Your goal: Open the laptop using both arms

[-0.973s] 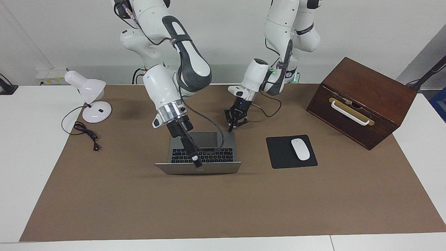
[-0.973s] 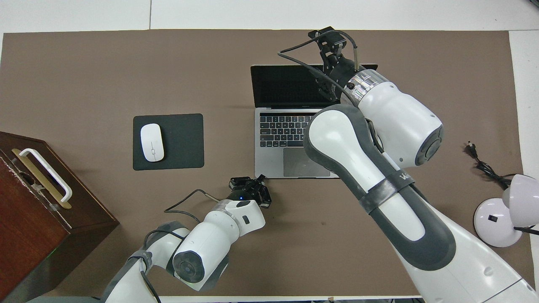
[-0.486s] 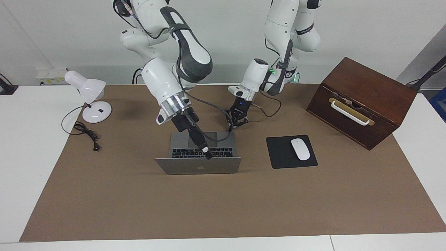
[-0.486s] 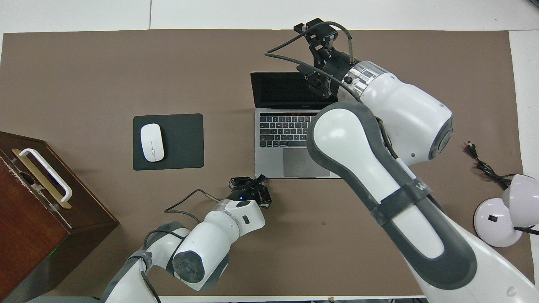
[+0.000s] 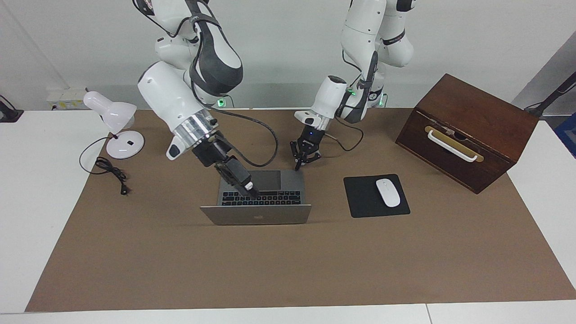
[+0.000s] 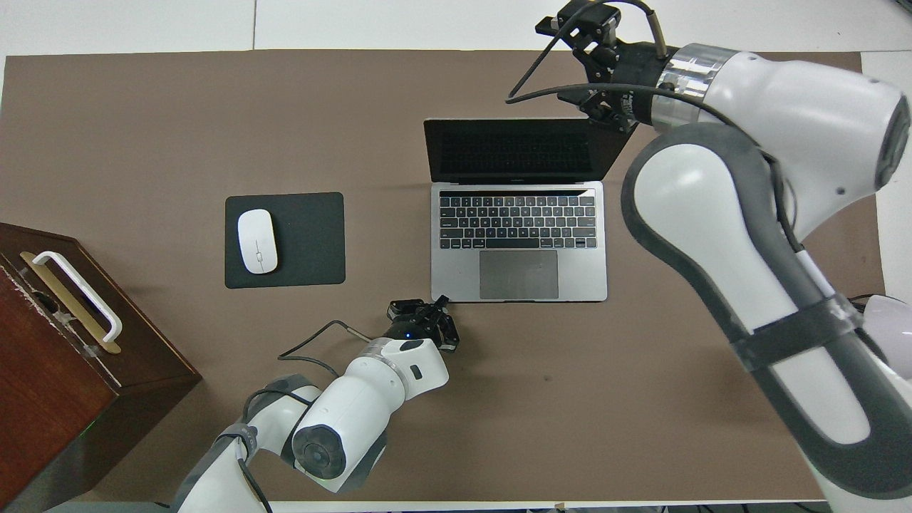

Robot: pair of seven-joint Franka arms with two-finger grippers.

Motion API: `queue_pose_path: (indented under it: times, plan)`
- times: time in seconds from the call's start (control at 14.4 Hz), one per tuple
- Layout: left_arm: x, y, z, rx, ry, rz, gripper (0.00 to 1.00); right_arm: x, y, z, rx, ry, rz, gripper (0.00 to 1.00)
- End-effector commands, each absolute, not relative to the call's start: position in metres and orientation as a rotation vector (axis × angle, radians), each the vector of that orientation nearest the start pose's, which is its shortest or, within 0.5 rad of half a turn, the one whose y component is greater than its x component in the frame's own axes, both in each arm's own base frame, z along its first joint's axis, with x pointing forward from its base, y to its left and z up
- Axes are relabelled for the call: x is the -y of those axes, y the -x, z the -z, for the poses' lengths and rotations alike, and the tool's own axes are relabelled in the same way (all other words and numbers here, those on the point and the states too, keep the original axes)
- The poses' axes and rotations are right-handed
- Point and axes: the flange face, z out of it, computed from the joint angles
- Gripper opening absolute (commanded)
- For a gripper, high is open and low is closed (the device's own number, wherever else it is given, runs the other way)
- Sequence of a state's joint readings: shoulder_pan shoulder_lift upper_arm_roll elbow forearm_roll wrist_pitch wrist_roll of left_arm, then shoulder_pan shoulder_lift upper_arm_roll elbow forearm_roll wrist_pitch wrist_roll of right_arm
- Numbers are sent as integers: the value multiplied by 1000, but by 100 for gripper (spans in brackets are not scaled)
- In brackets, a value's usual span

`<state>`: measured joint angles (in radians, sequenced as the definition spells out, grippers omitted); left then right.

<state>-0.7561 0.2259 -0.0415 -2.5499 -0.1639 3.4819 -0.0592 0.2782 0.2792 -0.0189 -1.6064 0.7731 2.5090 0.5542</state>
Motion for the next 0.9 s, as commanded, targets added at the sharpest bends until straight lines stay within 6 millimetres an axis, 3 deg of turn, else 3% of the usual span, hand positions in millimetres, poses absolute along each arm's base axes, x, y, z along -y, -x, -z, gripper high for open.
queue_pose_path:
  times: [0.0,0.21,0.35,0.56,0.69,0.83]
  plan:
    - [337,-367,-279,-854,3130,1134,0,-125,-663,-572,-731,2373,314,100]
    - [326,-365,-296,-834,3141,1118,0,-40,-624,-597,-516,2641,150,100]
    - [320,-368,-312,-818,3158,1069,0,1,-604,-592,-325,2816,80,100]
    - [310,-370,-343,-799,3189,969,0,25,-573,-601,-156,3085,-61,100]
    - [302,-373,-355,-778,3204,908,0,43,-554,-619,-101,3130,-57,100]
    - [289,-378,-362,-737,3219,834,0,63,-522,-625,-122,3129,-28,100]
